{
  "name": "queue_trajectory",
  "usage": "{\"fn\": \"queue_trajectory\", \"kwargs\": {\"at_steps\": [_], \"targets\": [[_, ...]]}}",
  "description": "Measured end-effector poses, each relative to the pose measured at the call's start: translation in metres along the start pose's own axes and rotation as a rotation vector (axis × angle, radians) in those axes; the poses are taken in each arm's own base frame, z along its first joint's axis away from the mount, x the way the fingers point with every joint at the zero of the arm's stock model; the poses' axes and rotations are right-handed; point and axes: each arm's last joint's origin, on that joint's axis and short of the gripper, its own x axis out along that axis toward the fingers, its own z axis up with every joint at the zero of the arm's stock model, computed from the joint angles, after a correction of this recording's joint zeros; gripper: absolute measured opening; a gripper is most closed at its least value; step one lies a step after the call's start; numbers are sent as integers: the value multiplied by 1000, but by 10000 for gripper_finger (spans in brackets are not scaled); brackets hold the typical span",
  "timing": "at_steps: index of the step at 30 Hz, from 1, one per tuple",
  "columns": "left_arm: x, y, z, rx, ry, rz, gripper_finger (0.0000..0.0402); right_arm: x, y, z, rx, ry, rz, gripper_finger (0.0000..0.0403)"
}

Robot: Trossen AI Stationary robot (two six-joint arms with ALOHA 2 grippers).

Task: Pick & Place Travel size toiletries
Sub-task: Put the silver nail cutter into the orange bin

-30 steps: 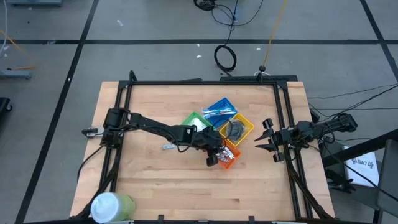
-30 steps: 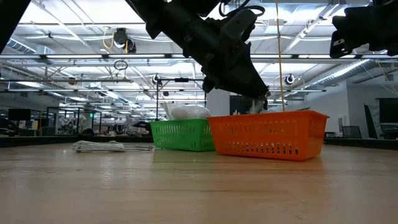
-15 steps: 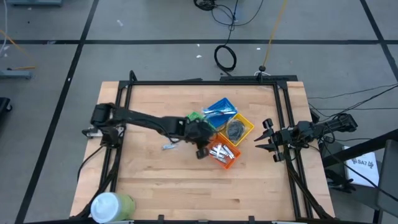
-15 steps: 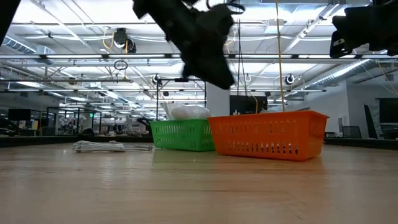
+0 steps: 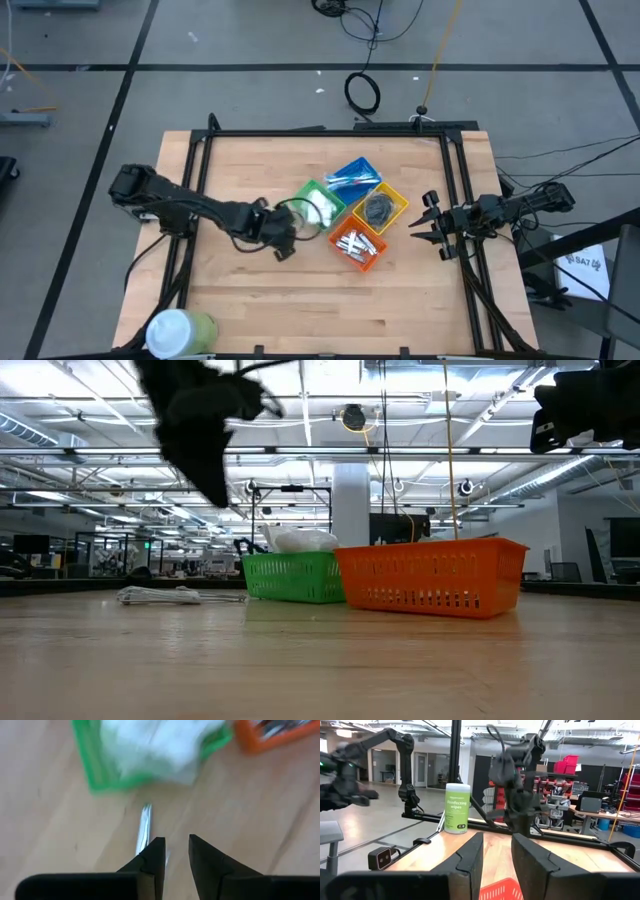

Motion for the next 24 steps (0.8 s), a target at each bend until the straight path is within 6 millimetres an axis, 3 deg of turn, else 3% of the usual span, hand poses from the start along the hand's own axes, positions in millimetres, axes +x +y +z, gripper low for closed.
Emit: {"fn": "queue_trajectory", "kwargs": {"at_steps": [4,11,17,24], "targets": [[16,20,-34,-124,67,69,101,0,0,0,0,1,0,91],[47,48,-84,-263,215,136,199,0,0,0,0,2,0,91],[55,43,-85,-145,231,-21,251,0,0,0,0,1,0,91],[55,41,-84,-131,234,-62,259,0,0,0,0,1,0,91]]}}
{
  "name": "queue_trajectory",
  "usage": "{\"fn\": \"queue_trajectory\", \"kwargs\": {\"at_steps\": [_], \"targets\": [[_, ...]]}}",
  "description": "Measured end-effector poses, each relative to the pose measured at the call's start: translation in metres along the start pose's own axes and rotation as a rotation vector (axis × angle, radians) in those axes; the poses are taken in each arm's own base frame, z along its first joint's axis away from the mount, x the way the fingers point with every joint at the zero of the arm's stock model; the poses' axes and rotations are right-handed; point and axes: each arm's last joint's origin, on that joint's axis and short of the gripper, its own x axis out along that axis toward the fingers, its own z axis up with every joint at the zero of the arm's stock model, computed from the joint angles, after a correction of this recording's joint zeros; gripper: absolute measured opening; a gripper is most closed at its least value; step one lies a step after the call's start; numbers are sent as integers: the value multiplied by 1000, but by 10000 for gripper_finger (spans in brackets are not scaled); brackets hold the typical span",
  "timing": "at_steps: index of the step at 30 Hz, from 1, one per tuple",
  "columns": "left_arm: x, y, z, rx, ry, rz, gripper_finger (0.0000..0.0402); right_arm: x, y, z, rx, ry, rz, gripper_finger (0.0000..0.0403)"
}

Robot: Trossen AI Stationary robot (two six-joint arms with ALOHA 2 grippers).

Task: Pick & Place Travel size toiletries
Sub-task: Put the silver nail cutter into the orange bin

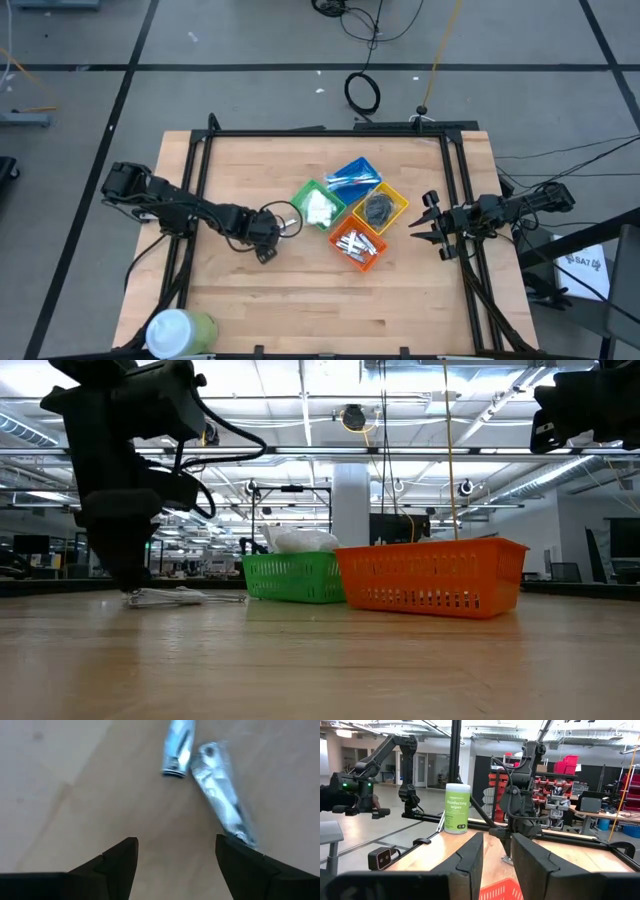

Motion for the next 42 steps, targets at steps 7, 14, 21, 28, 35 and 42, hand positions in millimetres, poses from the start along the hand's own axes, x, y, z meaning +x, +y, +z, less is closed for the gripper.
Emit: {"fn": "queue_trajectory", "kwargs": {"at_steps": [7,14,21,28,35,42], "targets": [[-4,-6,3,-38,44,-95,242,0,0,0,0,0,0,91],[-23,-22,20,-48,-7,-177,224,0,0,0,0,0,0,91],[-23,-32,25,-127,-31,-189,220,0,0,0,0,0,-1,91],[1,-35,23,-214,30,-119,220,0,0,0,0,-1,-1,91],[21,-39,21,-208,78,-82,219,0,0,0,0,0,0,91],[21,-36,18,-186,115,-66,154,0,0,0,0,0,0,91]]}}
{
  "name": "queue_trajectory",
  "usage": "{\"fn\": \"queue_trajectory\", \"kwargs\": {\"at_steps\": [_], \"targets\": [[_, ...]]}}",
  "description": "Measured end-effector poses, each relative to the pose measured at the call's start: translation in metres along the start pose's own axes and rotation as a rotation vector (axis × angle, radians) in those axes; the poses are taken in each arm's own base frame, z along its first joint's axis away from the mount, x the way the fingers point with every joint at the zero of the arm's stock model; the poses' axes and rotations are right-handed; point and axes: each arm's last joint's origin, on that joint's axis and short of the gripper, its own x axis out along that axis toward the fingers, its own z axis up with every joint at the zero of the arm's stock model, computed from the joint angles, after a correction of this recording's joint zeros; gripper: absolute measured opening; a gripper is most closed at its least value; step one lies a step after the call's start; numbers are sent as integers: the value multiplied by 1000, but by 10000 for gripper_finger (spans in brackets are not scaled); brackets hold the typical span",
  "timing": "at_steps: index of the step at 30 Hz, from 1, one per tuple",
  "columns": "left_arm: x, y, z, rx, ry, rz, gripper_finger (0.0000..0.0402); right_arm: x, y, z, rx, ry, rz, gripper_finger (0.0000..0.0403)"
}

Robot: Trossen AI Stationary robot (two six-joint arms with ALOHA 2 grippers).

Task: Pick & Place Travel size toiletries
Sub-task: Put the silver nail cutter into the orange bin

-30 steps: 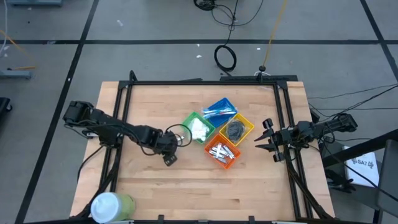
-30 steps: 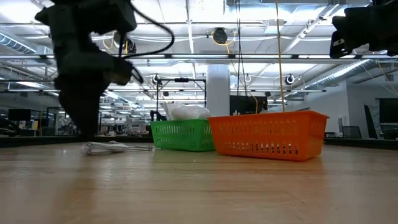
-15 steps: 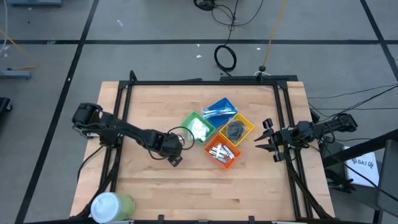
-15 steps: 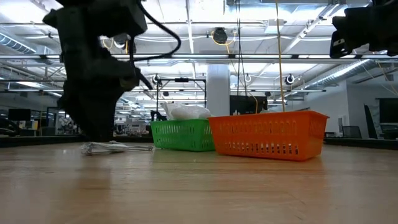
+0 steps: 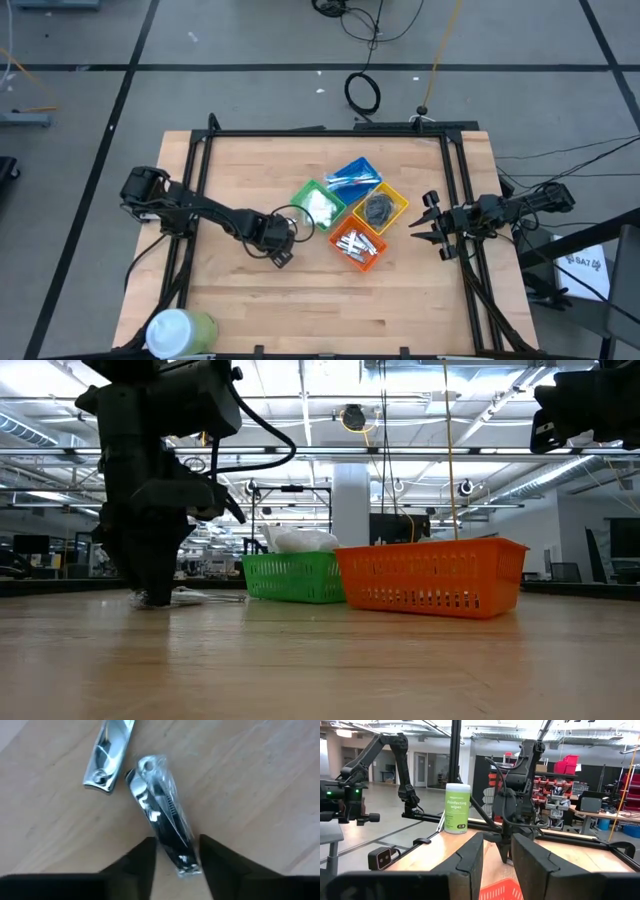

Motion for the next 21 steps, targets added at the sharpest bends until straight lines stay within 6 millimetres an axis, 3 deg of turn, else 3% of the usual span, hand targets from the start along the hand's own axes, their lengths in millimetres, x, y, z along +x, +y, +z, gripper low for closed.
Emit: {"fn": "queue_trajectory", "kwargs": {"at_steps": [6,11,13,21], "targets": [[-2,1,0,47,8,-1,31,0,0,0,0,0,0,91],[-20,-1,-4,81,5,-87,36,0,0,0,0,0,0,91],[-37,-7,-5,116,-42,-133,42,0,0,0,0,0,0,91],[-103,-51,14,408,-471,-432,33,0,0,0,0,1,0,91]]}}
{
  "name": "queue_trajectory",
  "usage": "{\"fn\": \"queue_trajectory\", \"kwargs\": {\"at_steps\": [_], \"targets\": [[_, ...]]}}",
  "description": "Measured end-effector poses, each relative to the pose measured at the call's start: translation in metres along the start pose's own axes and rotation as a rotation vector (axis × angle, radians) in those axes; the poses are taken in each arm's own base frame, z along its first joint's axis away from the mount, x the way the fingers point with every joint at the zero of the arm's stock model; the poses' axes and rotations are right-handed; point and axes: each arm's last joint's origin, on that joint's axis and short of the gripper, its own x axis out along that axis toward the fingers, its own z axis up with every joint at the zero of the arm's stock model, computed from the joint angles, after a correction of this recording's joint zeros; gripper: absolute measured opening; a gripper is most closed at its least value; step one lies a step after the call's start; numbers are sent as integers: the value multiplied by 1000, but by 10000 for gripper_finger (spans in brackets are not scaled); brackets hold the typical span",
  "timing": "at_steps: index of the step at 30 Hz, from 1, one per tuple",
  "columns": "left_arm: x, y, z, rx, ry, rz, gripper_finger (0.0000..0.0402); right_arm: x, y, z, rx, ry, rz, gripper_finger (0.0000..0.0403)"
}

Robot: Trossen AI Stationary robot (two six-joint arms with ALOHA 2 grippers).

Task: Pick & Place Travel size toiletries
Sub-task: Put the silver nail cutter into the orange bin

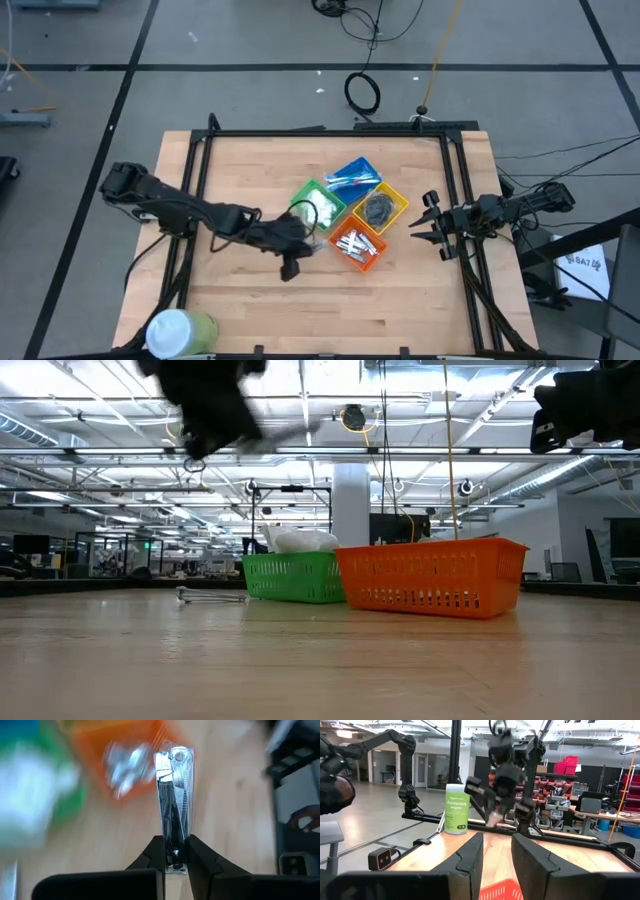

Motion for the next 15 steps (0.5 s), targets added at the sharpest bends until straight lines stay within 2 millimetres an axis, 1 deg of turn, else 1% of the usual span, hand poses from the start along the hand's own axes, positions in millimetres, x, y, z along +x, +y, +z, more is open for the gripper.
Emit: {"fn": "queue_trajectory", "kwargs": {"at_steps": [3,5,8,11,15], "targets": [[4,-10,22,156,-112,-40,33,0,0,0,0,-1,0,91],[11,-13,34,236,-130,-32,33,0,0,0,0,0,0,91],[26,-14,54,309,-150,-9,33,0,0,-1,0,9,1,91],[51,-7,66,346,-127,16,33,0,0,-1,0,10,1,91],[85,9,75,334,-79,38,41,0,0,-1,0,8,1,91]]}}
